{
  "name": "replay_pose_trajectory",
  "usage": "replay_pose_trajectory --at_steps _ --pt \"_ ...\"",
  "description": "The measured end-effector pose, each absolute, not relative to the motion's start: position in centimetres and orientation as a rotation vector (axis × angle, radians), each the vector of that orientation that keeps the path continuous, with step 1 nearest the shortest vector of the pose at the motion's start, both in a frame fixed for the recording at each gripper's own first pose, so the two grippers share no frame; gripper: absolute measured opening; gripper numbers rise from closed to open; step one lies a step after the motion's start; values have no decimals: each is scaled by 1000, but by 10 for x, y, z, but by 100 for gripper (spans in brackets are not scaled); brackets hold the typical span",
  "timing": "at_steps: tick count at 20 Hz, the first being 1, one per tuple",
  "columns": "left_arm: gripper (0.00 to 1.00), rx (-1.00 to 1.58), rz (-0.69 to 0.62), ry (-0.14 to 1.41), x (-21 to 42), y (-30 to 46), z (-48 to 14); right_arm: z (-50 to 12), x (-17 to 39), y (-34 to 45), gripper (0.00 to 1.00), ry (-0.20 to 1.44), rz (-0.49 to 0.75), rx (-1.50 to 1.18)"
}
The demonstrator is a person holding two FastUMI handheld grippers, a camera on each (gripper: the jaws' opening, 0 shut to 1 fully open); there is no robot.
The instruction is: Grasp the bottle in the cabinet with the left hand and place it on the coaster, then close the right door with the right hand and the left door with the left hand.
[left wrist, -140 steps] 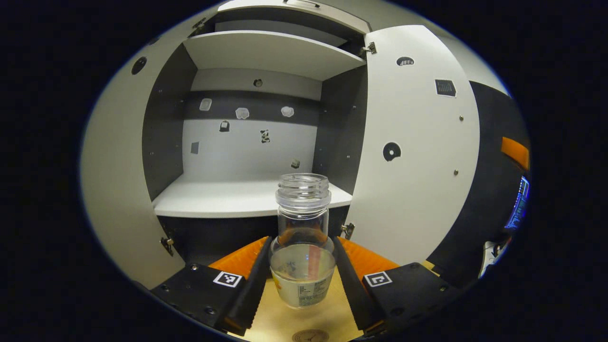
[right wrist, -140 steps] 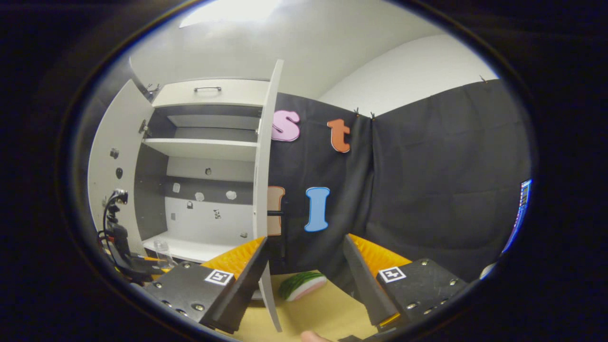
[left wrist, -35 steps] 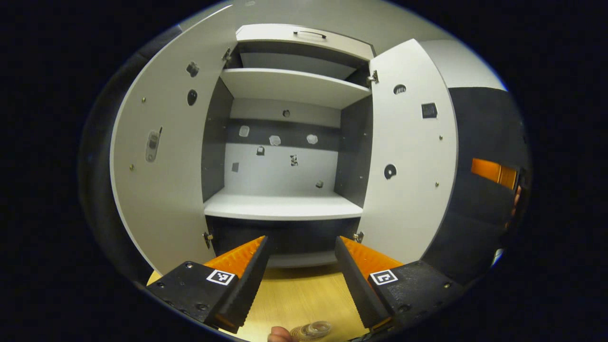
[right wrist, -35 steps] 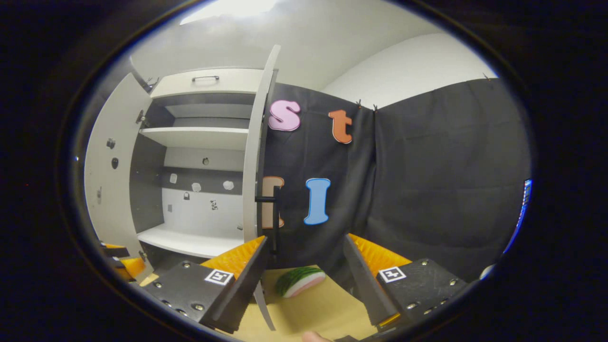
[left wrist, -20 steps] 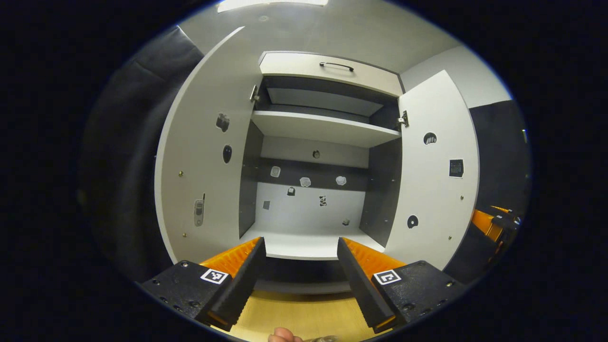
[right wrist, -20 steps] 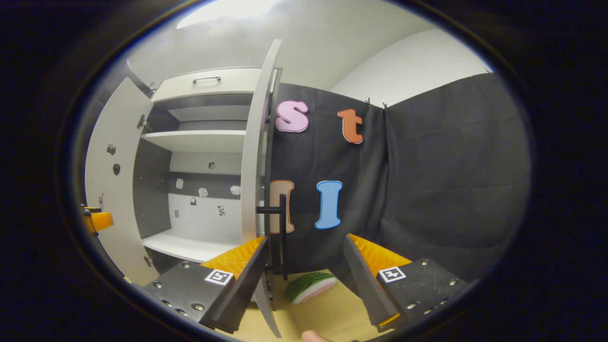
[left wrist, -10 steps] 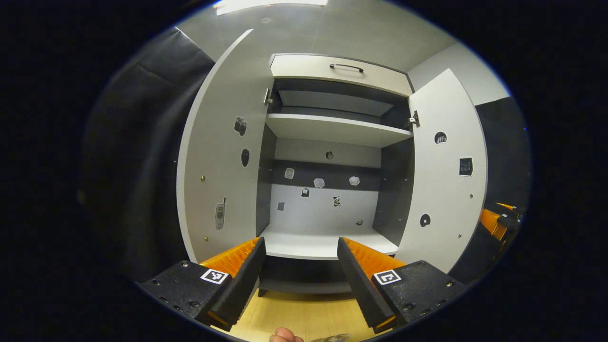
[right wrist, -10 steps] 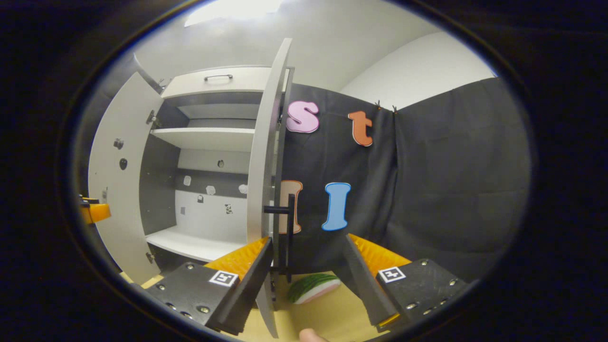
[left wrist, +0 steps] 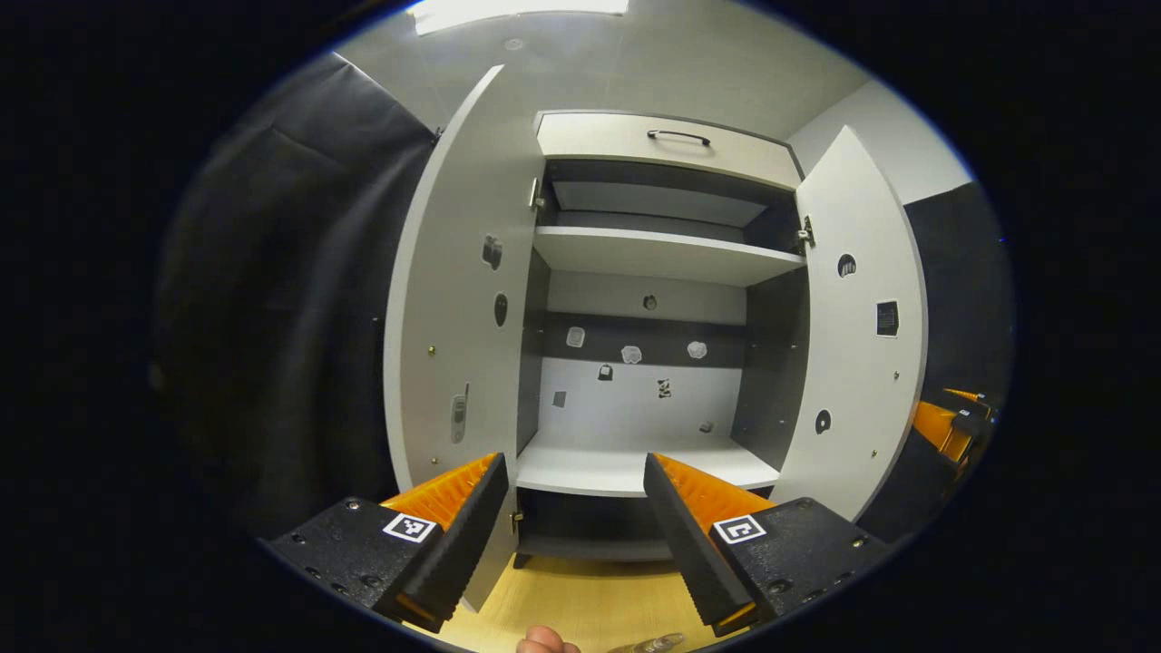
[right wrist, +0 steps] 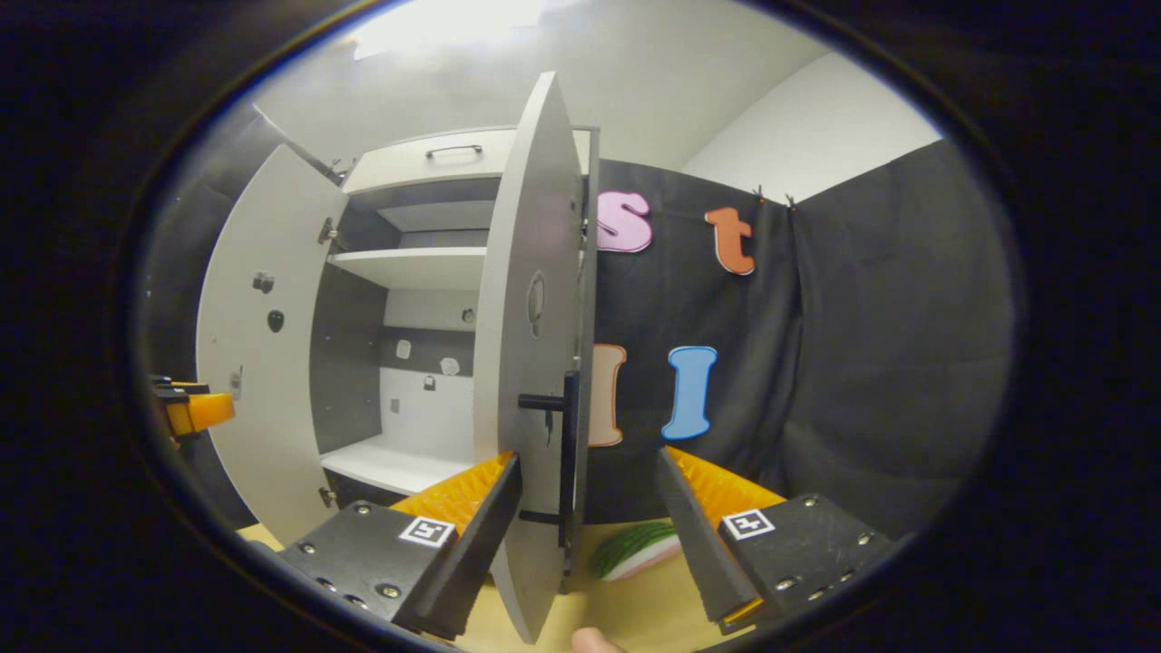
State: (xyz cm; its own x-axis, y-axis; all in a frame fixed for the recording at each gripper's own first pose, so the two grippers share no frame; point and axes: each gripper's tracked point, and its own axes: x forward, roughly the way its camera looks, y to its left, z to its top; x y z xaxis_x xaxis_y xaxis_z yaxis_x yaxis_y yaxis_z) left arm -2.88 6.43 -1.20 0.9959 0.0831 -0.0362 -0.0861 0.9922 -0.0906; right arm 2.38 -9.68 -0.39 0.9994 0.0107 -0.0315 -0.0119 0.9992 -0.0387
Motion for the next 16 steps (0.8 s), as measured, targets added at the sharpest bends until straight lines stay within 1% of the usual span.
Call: replay_pose_trajectory --at_steps 5,16 --pt "95 -97 151 35 -42 90 -14 -6 30 -71 92 35 73 -26" --pt "95 -102 243 32 -61 128 -16 -2 48 -26 92 20 139 -40"
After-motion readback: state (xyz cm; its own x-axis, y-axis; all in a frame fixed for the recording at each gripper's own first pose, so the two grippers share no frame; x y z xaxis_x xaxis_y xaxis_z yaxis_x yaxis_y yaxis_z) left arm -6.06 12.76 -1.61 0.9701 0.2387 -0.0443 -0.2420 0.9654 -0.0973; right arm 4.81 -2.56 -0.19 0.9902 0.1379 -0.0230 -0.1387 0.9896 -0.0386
